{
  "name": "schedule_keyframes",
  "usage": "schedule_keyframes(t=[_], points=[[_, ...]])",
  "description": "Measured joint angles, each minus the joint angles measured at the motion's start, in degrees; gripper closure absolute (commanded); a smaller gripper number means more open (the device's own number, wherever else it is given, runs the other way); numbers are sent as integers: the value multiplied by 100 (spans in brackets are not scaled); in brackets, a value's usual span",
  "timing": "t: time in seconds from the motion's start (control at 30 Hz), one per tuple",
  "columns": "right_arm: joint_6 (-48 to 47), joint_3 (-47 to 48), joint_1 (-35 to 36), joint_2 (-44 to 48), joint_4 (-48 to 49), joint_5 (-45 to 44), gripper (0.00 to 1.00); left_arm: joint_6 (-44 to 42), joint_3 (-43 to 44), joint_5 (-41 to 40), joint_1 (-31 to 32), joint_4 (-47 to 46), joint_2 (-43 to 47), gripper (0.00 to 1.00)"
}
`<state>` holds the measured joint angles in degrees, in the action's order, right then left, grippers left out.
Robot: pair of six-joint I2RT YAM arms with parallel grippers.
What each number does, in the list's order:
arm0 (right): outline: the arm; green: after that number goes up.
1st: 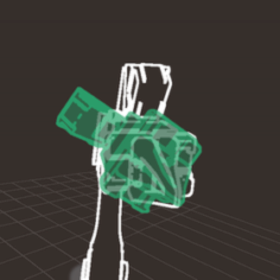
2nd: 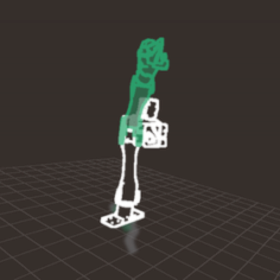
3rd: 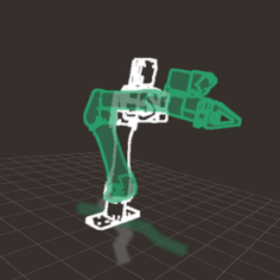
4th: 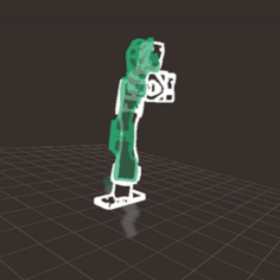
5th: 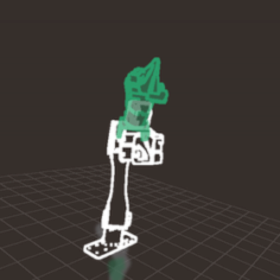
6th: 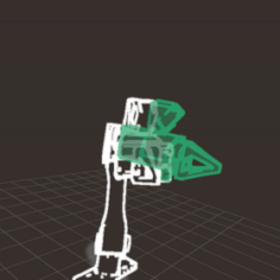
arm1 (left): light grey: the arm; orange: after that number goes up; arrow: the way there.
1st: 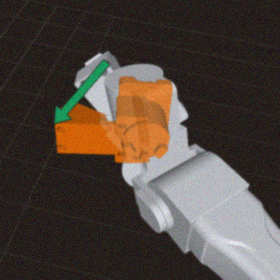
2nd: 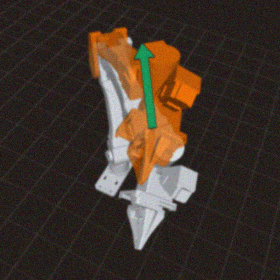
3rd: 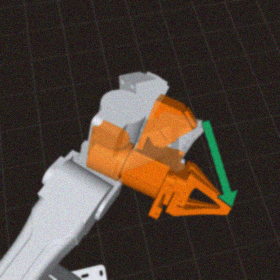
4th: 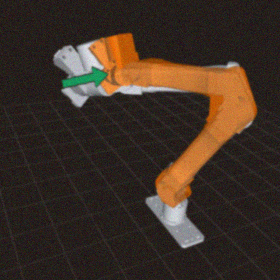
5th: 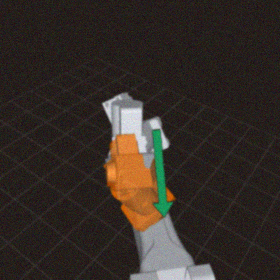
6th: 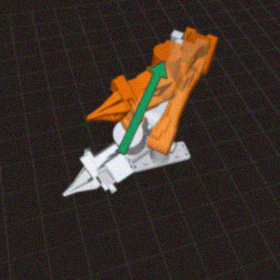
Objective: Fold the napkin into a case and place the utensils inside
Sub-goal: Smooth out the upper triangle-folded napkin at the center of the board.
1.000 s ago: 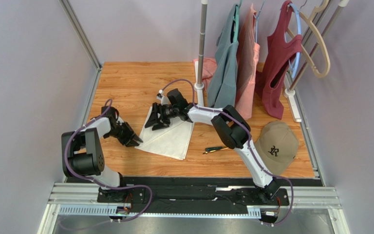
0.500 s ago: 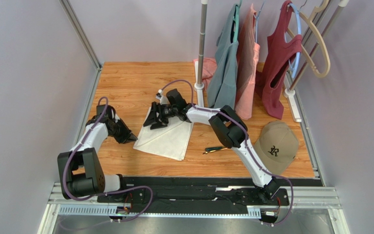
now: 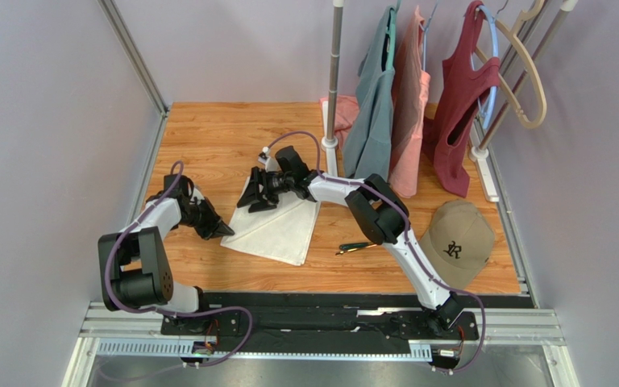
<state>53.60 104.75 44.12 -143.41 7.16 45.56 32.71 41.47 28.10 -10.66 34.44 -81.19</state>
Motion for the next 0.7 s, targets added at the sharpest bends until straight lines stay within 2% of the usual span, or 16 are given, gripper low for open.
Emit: schedule_keyframes(t=[0.4, 0.57, 0.6, 0.7], points=[[22, 111, -144, -122, 0, 2, 35, 37, -7, -787, -109, -26, -232, 99], [46, 186, -238, -186, 0, 37, 35, 61, -15, -850, -136, -79, -446, 99], [46, 201, -247, -188, -2, 44, 34, 59, -15, -848, -136, -79, -442, 91], [44, 262, -260, -192, -20, 46, 34, 22, -59, -997, -138, -83, -223, 75]])
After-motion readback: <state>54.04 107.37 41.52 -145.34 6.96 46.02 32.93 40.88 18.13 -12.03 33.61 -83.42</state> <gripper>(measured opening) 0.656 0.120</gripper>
